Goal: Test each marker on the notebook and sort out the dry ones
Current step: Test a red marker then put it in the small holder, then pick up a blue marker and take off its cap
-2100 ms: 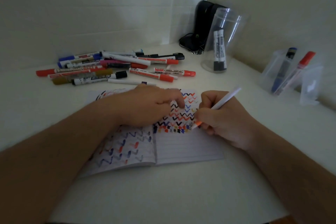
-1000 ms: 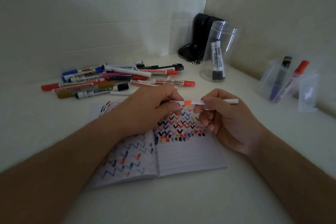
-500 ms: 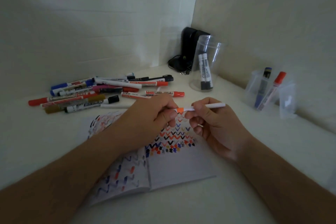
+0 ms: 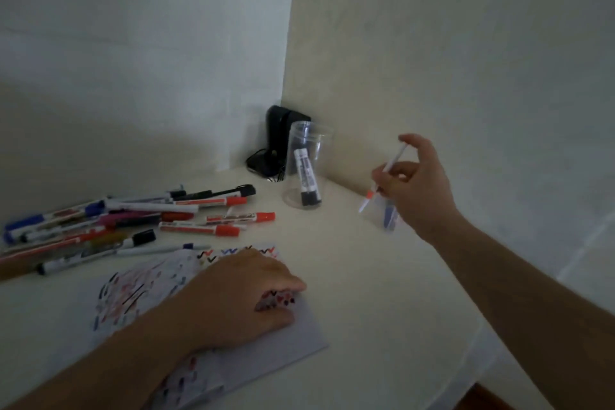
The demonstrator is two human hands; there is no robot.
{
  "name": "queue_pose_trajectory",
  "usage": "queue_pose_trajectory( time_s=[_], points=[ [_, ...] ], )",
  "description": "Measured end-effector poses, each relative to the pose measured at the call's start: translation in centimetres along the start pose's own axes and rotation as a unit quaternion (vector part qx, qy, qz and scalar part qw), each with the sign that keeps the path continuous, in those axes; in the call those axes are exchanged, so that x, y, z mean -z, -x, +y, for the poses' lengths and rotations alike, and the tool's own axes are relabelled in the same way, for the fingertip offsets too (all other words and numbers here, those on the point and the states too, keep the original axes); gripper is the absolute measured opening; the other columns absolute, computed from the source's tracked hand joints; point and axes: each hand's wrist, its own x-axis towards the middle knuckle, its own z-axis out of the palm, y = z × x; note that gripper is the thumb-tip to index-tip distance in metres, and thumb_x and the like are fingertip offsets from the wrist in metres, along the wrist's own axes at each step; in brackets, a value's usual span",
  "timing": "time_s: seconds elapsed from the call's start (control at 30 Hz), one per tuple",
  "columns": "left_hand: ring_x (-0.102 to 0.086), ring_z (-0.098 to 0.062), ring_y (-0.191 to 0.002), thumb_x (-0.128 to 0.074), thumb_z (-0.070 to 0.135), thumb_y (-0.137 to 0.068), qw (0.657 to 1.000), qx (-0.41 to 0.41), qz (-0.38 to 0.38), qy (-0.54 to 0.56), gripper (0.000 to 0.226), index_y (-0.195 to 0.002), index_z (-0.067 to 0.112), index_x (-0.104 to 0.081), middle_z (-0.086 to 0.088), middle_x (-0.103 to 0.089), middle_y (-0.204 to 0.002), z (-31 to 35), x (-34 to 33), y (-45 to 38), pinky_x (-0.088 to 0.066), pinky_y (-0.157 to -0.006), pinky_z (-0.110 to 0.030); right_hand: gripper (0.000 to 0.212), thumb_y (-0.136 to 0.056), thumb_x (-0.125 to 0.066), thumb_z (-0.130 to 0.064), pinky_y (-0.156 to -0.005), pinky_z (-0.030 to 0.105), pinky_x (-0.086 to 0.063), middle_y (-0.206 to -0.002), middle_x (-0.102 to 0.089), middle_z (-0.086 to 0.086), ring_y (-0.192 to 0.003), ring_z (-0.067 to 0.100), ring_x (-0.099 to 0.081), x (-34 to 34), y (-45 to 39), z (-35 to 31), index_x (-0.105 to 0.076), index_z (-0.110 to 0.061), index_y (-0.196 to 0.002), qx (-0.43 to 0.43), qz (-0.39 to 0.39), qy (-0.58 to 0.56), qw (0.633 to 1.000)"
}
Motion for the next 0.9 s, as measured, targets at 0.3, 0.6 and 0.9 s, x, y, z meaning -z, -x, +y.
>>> queue_pose_trajectory(
  time_s=[0.3,0.6,0.9],
  points=[
    [-0.041,0.015,-0.12,-0.052,0.057,-0.097,0.999,0.003,0.026,0.025,0.029,-0.125,0.055,-0.062,0.04,-0.055,-0.124,-0.5,-0.5,-0.1,-0.032,-0.103,-0.01,0.046,-0.096,-0.07,-0.019,-0.075,0.026,-0.058,-0.097,-0.072,-0.011,-0.076,0.008,-0.074,2.9,-6.1,3.2,-0.047,-0.037,-0.132,0.004,0.159,0.088,0.983],
    [-0.04,0.019,-0.119,-0.055,0.059,-0.096,0.999,0.008,0.021,0.047,0.026,-0.121,0.058,-0.062,0.048,-0.053,-0.121,-1.5,-1.0,-0.2,-0.032,-0.102,-0.009,0.027,-0.104,-0.048,-0.032,-0.074,0.023,-0.038,-0.098,-0.073,-0.001,-0.085,0.018,-0.06,1.9,-6.5,6.0,-0.073,-0.027,-0.114,-0.047,0.026,0.284,0.957],
    [-0.058,0.015,-0.102,-0.059,0.048,-0.099,0.993,0.057,0.038,0.096,0.025,-0.12,0.042,-0.072,0.031,-0.069,-0.114,-1.6,1.2,0.9,-0.041,-0.09,-0.004,0.024,-0.09,-0.055,-0.031,-0.09,0.043,-0.052,-0.098,-0.072,-0.003,-0.094,0.027,-0.066,-4.4,-2.5,2.5,-0.076,-0.027,-0.1,0.112,0.048,0.282,0.952]
  ],
)
